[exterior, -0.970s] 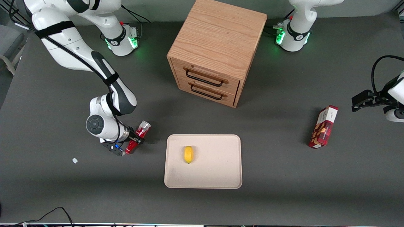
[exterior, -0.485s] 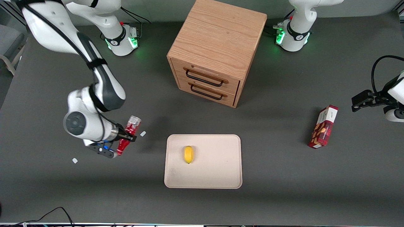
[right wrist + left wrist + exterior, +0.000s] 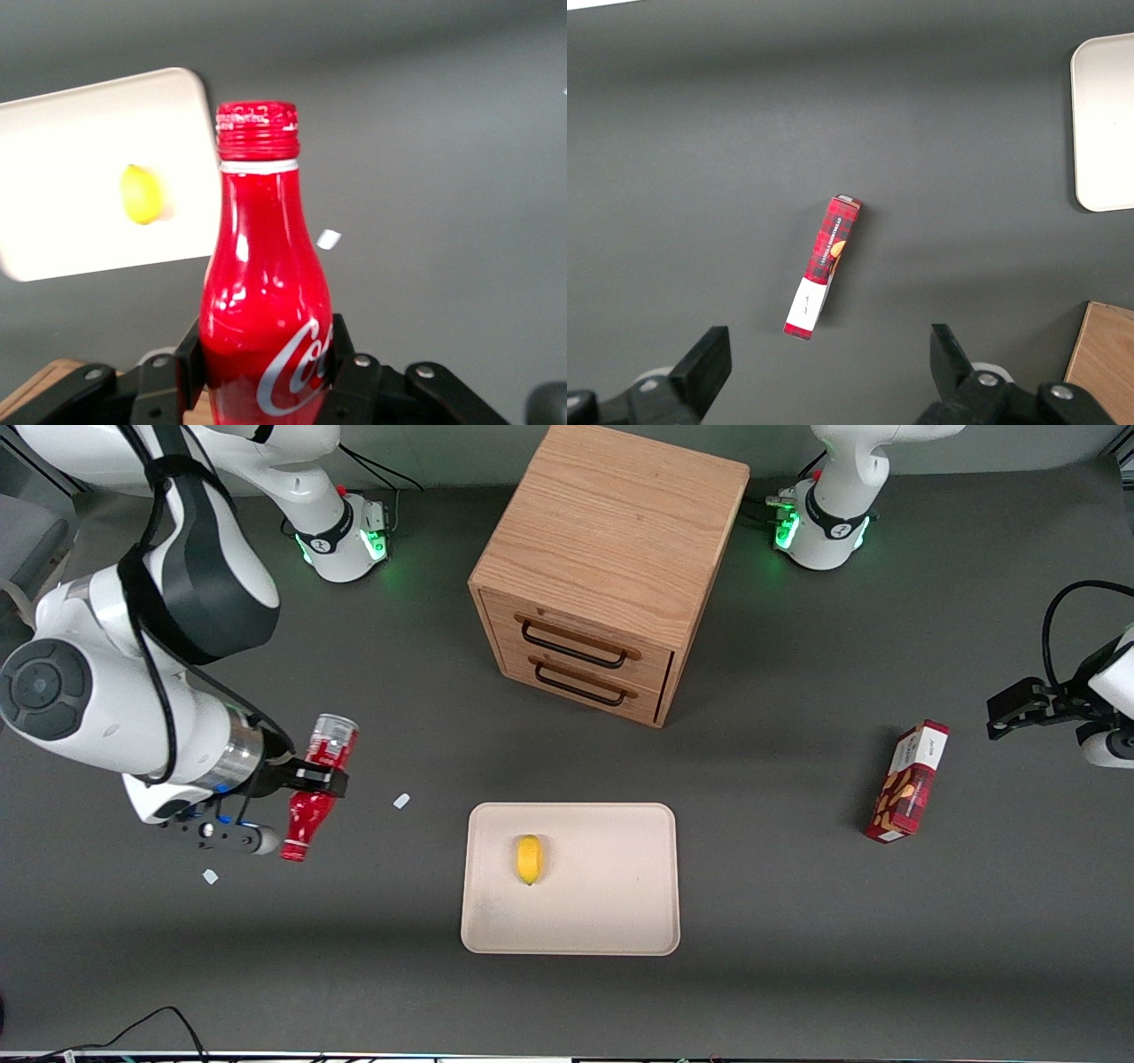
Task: Place coke bottle on tray
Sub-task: 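Carry the bottle to the cream tray beside the lemon and lower it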
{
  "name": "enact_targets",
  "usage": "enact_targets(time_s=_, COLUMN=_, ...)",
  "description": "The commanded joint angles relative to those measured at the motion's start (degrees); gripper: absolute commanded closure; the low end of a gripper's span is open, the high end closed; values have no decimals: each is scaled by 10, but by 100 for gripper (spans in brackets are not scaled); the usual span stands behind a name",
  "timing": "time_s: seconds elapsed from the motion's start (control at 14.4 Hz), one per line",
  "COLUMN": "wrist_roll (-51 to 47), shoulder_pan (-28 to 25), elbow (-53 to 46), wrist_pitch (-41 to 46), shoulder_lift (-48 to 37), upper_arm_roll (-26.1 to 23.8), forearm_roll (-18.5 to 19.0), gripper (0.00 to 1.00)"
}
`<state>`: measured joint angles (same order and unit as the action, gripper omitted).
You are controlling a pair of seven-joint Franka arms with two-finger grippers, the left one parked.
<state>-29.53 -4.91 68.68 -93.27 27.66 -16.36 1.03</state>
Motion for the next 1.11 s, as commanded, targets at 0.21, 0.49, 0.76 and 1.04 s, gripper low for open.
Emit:
enact_targets(time_s=0.21, wrist_roll=6, shoulder_pan=-43, elbow=-86, wrist_pitch=-106, shoulder_lift=188, upper_arm_roll=-38, forearm_roll=5, gripper=100)
enact_targets(time_s=0.49, wrist_roll=4, shoulder_pan=-52, elbow=-81, wrist_pitch=-207, shoulder_lift=267, upper_arm_roll=-37, forearm_roll=28, gripper=100)
enact_targets(time_s=0.76, wrist_roll=-9, shoulder_pan=-61, elbow=-80, wrist_pitch=-288, shoulder_lift=319, upper_arm_roll=-36, forearm_roll=52, gripper=100)
enact_targets(time_s=1.04, wrist_roll=-21, shoulder_pan=-69, elbow=-79, wrist_pitch=-305, shoulder_lift=338, upper_arm_roll=-34, forearm_roll=77, gripper=100)
